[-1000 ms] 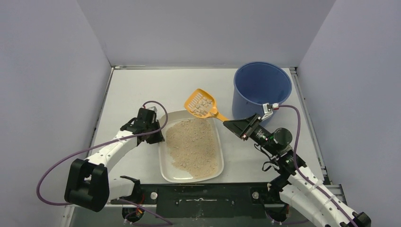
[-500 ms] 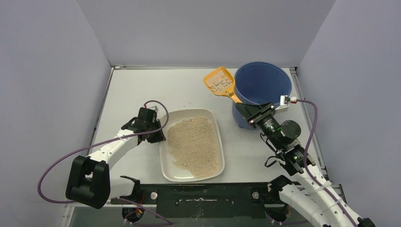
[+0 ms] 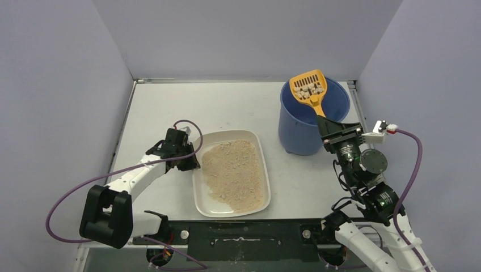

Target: Clean the litter box

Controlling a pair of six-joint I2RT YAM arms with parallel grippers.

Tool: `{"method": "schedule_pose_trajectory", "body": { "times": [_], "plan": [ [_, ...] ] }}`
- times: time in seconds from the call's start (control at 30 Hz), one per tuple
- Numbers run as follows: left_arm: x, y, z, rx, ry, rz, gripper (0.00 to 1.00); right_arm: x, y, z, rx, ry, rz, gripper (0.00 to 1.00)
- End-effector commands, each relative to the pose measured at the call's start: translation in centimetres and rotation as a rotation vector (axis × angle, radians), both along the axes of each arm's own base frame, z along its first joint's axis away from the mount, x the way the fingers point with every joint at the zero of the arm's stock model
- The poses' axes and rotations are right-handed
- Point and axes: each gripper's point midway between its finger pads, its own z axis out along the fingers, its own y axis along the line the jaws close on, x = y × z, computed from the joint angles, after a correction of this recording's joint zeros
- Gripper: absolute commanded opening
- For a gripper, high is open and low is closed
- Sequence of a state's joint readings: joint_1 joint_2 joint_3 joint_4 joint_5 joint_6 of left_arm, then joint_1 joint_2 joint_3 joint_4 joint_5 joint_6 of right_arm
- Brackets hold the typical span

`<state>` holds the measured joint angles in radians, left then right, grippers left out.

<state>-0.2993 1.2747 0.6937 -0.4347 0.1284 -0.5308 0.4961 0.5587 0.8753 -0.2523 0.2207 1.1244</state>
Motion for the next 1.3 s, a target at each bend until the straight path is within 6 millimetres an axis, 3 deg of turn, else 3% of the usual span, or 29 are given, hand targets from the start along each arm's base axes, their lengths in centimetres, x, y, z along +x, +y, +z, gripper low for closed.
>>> {"method": "schedule_pose_trajectory", "body": {
  "times": [0.0, 0.23, 0.53, 0.73, 0.97, 1.1, 1.27],
  "plan": [
    [2.4, -2.6, 2.8, -0.139, -0.101, -0.031, 0.00, -0.8, -3.9, 0.1, -0.118, 0.038, -0.165, 0.00],
    [2.2, -2.6, 2.2, -0.138, -0.072, -0.023, 0.03, -1.8, -6.7, -1.4, -0.291, 0.131, -0.262, 0.00],
    [1.8, -2.3, 1.5, -0.119, -0.044, -0.016, 0.17, -1.4, -8.1, -2.2, -0.603, 0.247, -0.281, 0.00],
    [1.6, -1.8, 1.2, -0.095, -0.036, -0.003, 0.28, -0.4, -8.0, -1.6, -0.802, 0.263, -0.244, 0.00],
    [1.7, -1.1, 1.5, -0.056, -0.040, 0.007, 0.48, 1.4, -7.1, -1.7, -1.073, 0.311, -0.140, 0.00],
    [1.7, -0.1, 2.1, -0.004, -0.051, 0.015, 0.59, 2.4, -7.3, -1.9, -1.232, 0.341, -0.103, 0.01],
    [2.1, 0.6, 3.6, 0.035, -0.069, 0.023, 0.66, 3.5, -7.4, -1.2, -1.415, 0.318, -0.060, 0.00]
  ]
}}
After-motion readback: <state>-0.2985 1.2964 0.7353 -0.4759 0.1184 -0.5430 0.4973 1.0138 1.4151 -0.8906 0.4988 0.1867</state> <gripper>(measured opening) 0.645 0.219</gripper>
